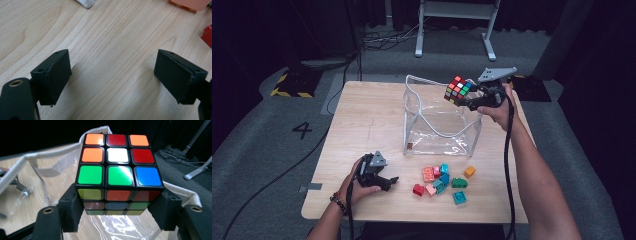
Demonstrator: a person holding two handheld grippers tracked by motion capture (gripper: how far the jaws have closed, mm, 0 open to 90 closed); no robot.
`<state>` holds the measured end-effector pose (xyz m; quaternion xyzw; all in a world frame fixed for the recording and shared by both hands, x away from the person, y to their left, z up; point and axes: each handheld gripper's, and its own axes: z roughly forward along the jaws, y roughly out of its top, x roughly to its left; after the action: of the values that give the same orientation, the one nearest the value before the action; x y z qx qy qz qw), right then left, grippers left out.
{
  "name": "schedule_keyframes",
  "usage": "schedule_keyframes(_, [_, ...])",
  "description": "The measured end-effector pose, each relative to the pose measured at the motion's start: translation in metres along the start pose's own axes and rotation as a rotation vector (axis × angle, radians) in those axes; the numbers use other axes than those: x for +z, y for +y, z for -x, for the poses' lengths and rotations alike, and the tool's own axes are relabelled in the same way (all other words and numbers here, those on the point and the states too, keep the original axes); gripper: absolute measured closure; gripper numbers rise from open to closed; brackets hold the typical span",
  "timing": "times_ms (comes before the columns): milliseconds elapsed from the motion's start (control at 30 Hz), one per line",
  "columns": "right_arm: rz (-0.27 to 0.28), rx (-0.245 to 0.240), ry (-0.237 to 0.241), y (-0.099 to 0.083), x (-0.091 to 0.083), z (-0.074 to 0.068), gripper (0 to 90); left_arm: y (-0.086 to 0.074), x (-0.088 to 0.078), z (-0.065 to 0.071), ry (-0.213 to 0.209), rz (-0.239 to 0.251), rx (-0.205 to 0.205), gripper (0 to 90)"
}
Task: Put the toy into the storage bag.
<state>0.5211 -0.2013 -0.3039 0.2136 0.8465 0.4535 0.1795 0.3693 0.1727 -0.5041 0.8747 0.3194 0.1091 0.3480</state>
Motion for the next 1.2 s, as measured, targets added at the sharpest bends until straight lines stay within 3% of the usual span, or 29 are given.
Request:
schedule_keyframes(300, [-0.091, -0.034, 0.05, 0.004, 0.013, 0.001, 34.1, 0.0, 0.0, 0.0, 0.0, 0.0, 0.0, 14.4])
schedule_keyframes(567, [-0.242, -0.095, 0.064, 0.001, 0.029, 0.001, 34.1, 0.0, 0.0, 0.0, -0.002, -0.001, 0.0, 14.4])
schedule_keyframes(800, [-0.399, -0.131, 0.024, -0.001, 0.04, 0.004, 34.0, 0.0, 0.0, 0.0, -0.001, 0.002, -0.004, 14.4])
schedule_keyframes(1067, [-0.515, -0.187, 0.006, 0.004, 0.035, 0.007, 34.0, 0.0, 0.0, 0.0, -0.002, 0.002, -0.005, 14.4])
schedule_keyframes(1200, [-0.549, -0.193, 0.011, 0.004, 0.031, 0.011, 34.0, 0.0, 0.0, 0.0, -0.002, 0.001, -0.005, 14.4])
